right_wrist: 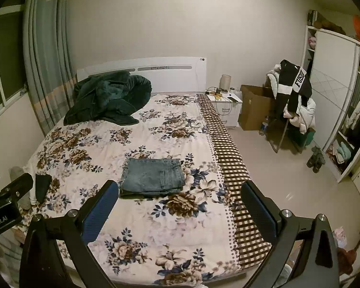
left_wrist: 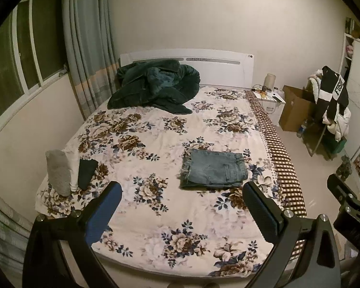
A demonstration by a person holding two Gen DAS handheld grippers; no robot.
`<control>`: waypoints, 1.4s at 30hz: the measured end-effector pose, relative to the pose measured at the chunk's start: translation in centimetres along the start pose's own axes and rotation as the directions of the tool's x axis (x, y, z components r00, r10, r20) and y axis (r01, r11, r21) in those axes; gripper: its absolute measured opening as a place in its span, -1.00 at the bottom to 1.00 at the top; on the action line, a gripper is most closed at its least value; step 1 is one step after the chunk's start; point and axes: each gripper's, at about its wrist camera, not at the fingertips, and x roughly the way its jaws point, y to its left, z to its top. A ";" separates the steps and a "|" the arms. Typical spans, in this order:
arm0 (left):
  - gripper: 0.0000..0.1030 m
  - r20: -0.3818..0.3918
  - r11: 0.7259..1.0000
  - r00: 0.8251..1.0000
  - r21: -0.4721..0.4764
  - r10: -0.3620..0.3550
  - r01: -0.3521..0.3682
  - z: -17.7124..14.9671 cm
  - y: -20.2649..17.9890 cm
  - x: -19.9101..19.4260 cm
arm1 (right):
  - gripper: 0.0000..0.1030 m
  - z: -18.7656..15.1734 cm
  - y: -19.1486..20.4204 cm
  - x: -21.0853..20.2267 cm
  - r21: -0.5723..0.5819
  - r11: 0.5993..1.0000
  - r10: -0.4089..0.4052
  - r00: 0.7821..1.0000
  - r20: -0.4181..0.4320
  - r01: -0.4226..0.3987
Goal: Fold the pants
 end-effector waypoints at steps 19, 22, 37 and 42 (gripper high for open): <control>0.99 0.009 1.000 1.000 0.004 0.004 -0.004 -0.2 0.1 -0.7 | 1.00 0.5 0.4 -0.8 0.011 1.000 0.021 1.000 -0.004 -0.020; 0.99 0.012 1.000 1.000 0.007 0.001 -0.001 0.3 0.3 -0.9 | 1.00 0.4 0.4 -0.8 0.012 1.000 0.023 1.000 -0.006 -0.023; 0.99 0.011 1.000 1.000 0.016 0.003 -0.003 0.9 0.4 -1.1 | 1.00 0.8 0.5 -1.0 0.012 0.999 0.037 0.999 -0.010 -0.037; 0.99 0.007 1.000 1.000 0.017 -0.001 0.001 0.8 0.4 -1.1 | 1.00 0.7 0.5 -1.0 0.010 0.999 0.038 0.999 -0.010 -0.038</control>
